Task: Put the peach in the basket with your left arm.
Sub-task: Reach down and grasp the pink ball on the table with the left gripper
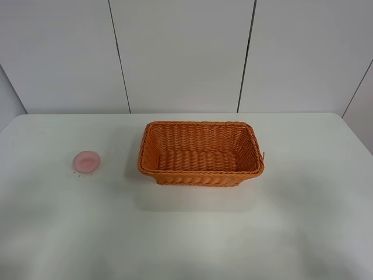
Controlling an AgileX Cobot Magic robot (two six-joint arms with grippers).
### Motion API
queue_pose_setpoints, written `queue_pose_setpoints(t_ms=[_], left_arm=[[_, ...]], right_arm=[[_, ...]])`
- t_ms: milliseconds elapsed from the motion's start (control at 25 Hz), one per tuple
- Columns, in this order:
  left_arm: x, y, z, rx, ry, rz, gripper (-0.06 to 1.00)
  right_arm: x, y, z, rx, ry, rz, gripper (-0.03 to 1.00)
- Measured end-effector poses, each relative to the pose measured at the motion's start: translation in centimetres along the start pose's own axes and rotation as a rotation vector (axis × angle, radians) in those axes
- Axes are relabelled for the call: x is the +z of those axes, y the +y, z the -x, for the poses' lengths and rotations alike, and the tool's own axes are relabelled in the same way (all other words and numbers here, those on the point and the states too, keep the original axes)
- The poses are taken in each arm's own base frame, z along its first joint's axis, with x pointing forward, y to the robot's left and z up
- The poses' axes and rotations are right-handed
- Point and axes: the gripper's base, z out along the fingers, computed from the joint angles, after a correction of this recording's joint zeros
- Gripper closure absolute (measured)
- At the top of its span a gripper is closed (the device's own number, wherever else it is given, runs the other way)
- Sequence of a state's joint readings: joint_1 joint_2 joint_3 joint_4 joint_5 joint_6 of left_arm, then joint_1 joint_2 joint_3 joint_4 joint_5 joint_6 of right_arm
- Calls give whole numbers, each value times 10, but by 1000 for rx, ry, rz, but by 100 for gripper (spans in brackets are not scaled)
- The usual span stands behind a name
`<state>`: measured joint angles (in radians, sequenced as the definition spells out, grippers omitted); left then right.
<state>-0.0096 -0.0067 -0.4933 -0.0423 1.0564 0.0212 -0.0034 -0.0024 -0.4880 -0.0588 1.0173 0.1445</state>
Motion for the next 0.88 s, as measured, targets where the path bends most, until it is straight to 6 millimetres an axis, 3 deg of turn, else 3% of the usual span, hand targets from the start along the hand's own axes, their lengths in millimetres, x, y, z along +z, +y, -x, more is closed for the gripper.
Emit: queue_pose_setpoints(t_ms=[280, 400, 560, 680, 880], left_arm=[[0, 0, 0, 0, -4, 0, 10], [-9, -1, 11, 3, -83, 1, 10], [-15, -1, 49, -2, -129, -1, 10], [-2, -1, 85, -11, -73, 2, 10], [61, 4, 146, -31, 113, 9, 10]], right_arm=[[0, 0, 0, 0, 0, 0, 27], [0, 0, 0, 0, 0, 0, 27], [0, 0, 0, 0, 0, 0, 27], [0, 0, 0, 0, 0, 0, 27], [0, 0, 0, 0, 0, 0, 27]])
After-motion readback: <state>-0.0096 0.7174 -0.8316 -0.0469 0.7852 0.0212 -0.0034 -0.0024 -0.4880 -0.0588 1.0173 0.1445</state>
